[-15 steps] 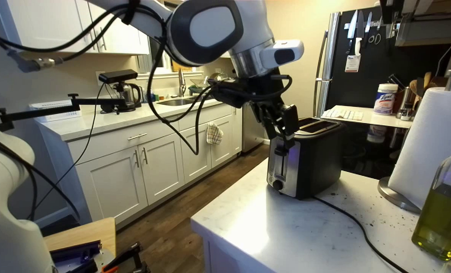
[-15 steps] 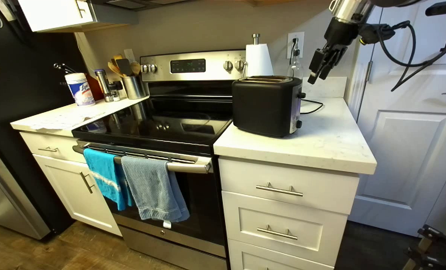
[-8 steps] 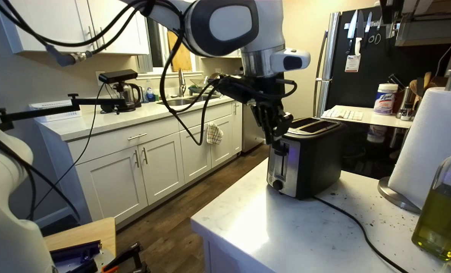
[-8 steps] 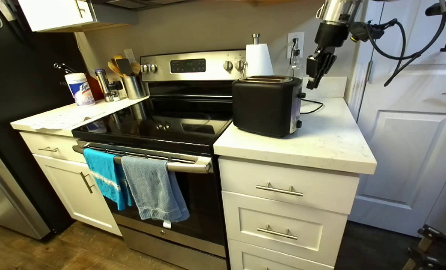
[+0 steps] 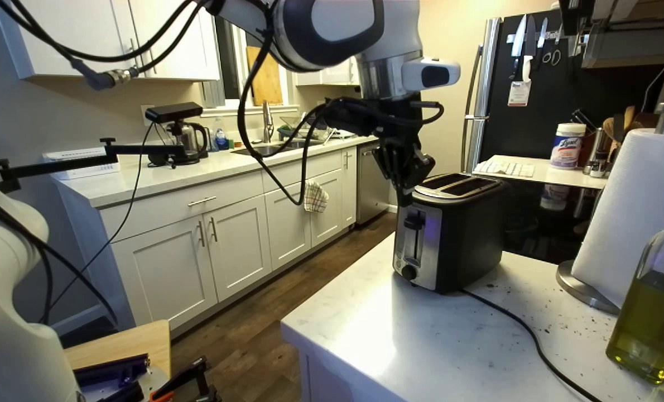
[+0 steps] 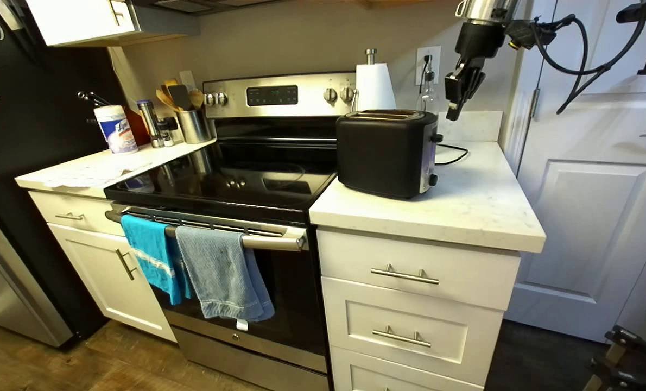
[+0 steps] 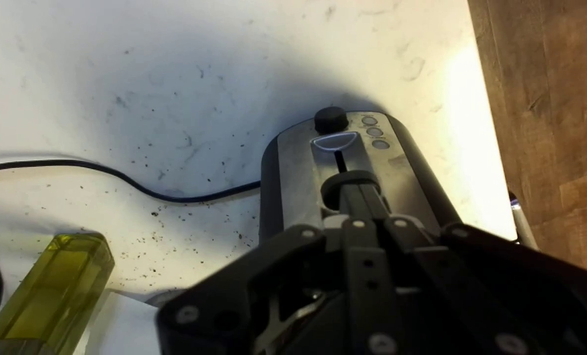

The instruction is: Push the toaster lever down

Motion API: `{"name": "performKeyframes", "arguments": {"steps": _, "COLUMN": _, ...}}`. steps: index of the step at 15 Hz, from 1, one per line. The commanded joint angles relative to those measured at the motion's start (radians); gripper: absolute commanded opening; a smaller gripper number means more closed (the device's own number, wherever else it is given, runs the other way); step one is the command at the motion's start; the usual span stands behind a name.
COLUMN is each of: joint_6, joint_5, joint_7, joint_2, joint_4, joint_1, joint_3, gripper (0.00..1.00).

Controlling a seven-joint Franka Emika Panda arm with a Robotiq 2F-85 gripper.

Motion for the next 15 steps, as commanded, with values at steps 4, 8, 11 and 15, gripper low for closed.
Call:
{"name": "performKeyframes", "arguments": {"steps": 4, "joint_6": 0.157, "joint_5": -0.082, "joint_7": -0.05, "joint_2": 0.013, "joint_4": -0.047, "joint_1": -0.004, "joint_3": -0.004, "gripper": 0.0}}
{"name": "performKeyframes", "arguments": {"steps": 8, "joint_6": 0.304, "joint_5": -0.055, "joint_7": -0.09, "joint_2": 0.016, "joint_4": -0.084, "joint_1": 0.004, "joint_3": -0.007, "gripper": 0.0}}
{"name": "performKeyframes", "arguments": {"steps": 11, "joint_6": 0.26, "joint_5": -0.049, "joint_7": -0.08, "joint_2": 0.009, "joint_4": -0.085, "joint_1": 0.001, "joint_3": -0.01, "gripper": 0.0}}
{"name": "performKeyframes", "arguments": {"steps": 15, "joint_6": 0.2, "joint_5": -0.055, "joint_7": -0.079, "joint_2": -0.031, "joint_4": -0.108, "joint_1": -0.001, "joint_3": -0.01, "gripper": 0.0}}
